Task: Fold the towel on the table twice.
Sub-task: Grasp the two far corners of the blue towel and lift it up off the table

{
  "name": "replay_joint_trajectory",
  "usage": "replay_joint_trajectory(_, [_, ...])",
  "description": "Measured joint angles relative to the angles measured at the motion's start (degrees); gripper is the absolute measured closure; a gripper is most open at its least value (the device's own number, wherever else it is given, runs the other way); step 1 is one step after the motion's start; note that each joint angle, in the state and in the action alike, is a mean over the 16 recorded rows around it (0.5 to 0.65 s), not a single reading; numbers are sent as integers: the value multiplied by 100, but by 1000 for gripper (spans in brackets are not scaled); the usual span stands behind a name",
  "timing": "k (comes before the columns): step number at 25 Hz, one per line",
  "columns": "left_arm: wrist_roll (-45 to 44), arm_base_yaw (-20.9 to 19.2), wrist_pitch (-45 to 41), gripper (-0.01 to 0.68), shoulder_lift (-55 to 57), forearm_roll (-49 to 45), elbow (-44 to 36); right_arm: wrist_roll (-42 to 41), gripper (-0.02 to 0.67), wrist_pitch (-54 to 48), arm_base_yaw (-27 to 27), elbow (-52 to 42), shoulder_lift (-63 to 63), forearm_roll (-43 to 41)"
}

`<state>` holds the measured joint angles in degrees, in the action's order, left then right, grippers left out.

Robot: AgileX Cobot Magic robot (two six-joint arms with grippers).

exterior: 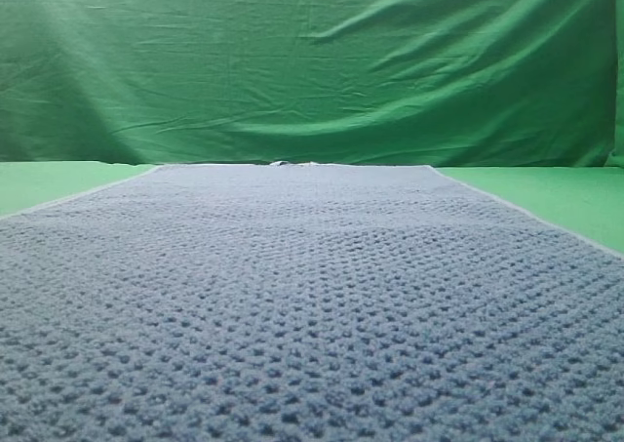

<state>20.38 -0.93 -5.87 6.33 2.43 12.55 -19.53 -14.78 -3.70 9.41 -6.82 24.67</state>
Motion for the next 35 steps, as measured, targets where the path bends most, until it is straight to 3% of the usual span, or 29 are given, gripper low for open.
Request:
replay_joint_trajectory(7, [-281, 104, -617, 673, 626, -15, 599, -372, 649, -617, 0, 732, -929, 50])
replay_joint_trajectory(15, [-762, 249, -775, 673, 957, -121, 939, -513, 649, -631, 0, 1139, -1567, 242])
replay_joint_trajectory(21, [-1324, 358, -1479, 673, 1478, -60, 1586, -572, 649, -884, 0, 1806, -2294, 353])
replay_joint_trajectory(29, [-2166, 688, -2719, 673, 2863, 459, 2633, -617, 649, -1882, 0, 3235, -4119, 258])
replay_joint_trajectory(35, [-2432, 926, -3145, 673, 4197, 991, 3235, -297, 649, -2635, -121, 4253, -5592, -218])
